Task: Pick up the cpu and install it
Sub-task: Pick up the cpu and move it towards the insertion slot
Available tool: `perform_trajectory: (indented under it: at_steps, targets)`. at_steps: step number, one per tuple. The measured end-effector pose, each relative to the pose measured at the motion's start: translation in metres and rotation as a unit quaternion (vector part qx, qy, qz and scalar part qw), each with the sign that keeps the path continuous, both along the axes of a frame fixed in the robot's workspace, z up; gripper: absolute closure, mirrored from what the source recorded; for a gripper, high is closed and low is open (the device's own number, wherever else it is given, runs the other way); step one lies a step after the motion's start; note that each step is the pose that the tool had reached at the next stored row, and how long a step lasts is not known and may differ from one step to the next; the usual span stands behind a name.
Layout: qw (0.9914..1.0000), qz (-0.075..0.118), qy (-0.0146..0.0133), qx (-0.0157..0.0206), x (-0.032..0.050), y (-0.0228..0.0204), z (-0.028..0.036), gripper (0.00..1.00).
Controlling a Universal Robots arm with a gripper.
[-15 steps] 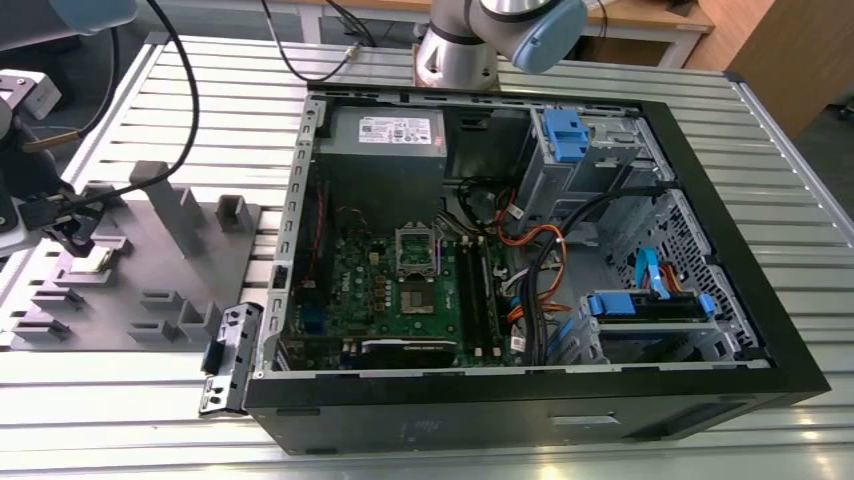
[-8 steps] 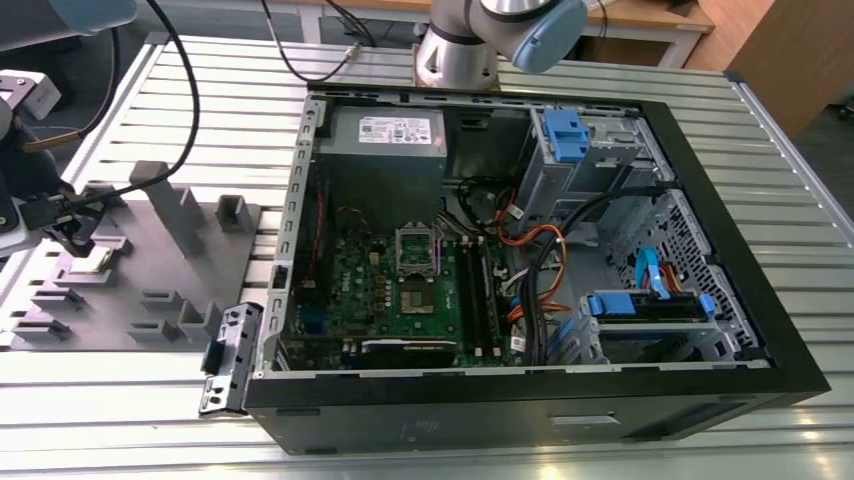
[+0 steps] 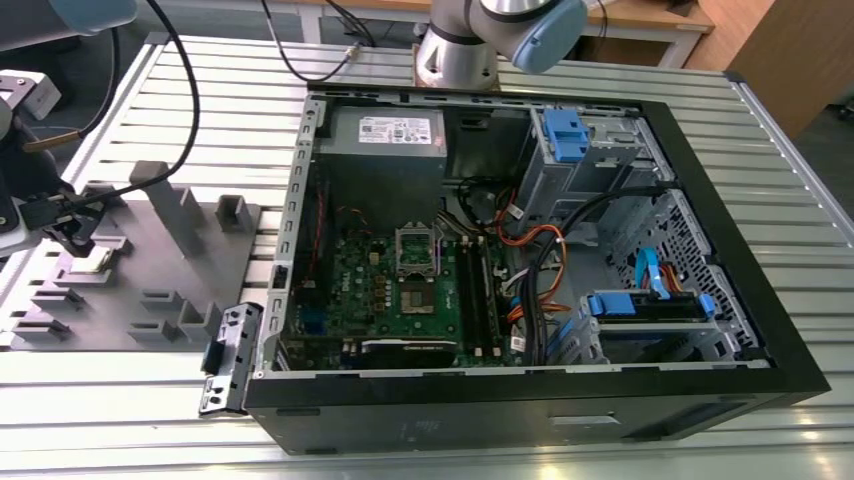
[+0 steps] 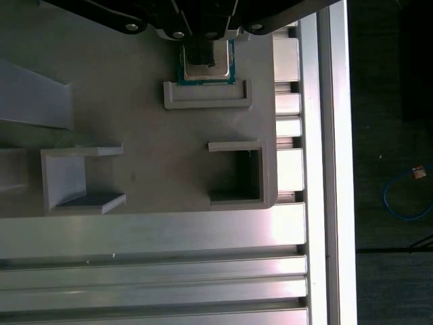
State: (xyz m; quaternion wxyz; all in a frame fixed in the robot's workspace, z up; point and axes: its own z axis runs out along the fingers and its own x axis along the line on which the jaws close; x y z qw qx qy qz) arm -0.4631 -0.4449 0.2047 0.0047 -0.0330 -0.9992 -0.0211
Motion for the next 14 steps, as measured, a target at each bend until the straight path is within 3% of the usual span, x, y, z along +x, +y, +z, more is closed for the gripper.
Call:
perform_trajectory:
  at_steps: [6,7,14]
  targets:
    - [1.0,0.0,0.0,0.0,0.0,0.0,0.0,0.71]
    - [1.0,0.0,0.0,0.0,0.0,0.0,0.0,0.64]
    - [1.0,0.0,0.0,0.0,0.0,0.0,0.0,0.64]
